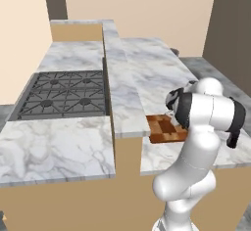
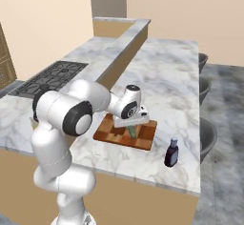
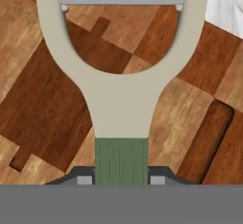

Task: Open the drawer on the right and place the cutting tools on the cutting board.

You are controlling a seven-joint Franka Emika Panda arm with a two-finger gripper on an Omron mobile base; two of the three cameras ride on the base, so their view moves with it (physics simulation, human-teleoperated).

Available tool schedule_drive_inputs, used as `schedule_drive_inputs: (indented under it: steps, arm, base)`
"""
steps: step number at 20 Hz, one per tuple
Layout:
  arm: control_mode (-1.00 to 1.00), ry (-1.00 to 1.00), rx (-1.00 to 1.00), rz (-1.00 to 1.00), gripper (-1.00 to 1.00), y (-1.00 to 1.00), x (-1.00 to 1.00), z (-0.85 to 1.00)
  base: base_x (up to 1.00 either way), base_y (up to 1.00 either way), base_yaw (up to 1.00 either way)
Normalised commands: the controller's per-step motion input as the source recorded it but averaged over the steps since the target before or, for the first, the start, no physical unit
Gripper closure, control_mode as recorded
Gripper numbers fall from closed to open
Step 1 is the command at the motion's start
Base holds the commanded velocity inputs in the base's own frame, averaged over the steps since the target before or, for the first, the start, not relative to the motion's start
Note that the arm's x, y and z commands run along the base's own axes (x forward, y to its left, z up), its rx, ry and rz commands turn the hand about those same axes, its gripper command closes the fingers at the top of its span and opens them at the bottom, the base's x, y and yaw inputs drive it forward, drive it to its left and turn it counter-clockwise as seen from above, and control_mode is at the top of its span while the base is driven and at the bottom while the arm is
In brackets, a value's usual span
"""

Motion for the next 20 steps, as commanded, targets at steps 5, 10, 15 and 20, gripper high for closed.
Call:
schedule_drive_inputs:
  steps: [5,10,15,20]
  arm:
    - [-1.0,0.05,0.0,0.0,1.0,0.0,0.07,-0.2]
    - [-1.0,0.01,0.0,0.0,1.0,0.0,0.06,-0.15]
    - [-1.0,0.0,0.0,0.0,-1.0,0.0,0.03,0.0]
    - [-1.0,-0.09,0.0,0.0,-1.0,0.0,-0.07,0.26]
  base:
    - [0.0,0.0,0.0]
    - [0.0,0.0,0.0]
    - [0.0,0.0,0.0]
    - [0.0,0.0,0.0]
